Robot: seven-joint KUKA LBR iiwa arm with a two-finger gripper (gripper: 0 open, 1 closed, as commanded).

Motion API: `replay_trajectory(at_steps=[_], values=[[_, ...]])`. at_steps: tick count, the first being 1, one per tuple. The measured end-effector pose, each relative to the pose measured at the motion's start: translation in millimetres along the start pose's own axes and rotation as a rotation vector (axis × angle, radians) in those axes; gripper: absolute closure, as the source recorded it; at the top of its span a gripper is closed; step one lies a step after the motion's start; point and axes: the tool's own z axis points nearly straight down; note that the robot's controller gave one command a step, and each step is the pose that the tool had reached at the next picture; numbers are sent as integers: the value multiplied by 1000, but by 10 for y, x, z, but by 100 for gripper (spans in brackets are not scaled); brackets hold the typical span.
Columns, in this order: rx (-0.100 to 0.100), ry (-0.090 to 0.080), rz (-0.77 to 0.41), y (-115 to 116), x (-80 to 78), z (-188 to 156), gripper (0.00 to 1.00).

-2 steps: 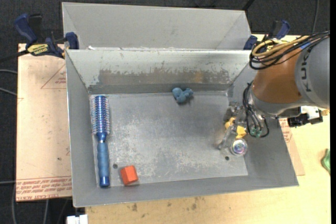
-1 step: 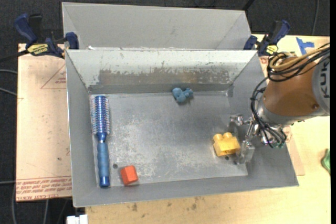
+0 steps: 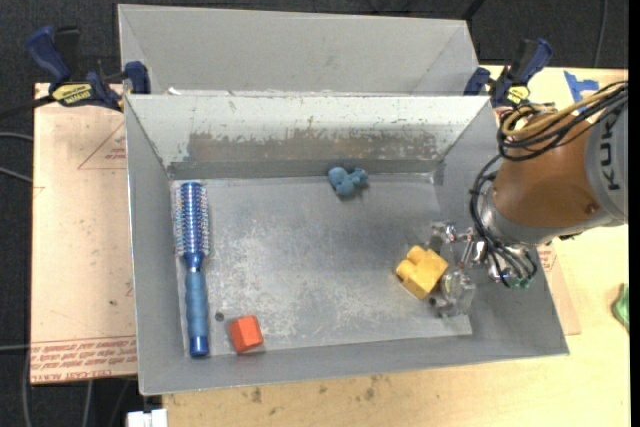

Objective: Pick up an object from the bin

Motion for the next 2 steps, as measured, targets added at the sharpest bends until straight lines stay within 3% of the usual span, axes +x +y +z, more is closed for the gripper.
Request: replay_trajectory(at_steps=[1, 2], values=[[0, -5, 48, 353, -332, 15, 0], [1, -2, 54, 329, -316, 19, 100]])
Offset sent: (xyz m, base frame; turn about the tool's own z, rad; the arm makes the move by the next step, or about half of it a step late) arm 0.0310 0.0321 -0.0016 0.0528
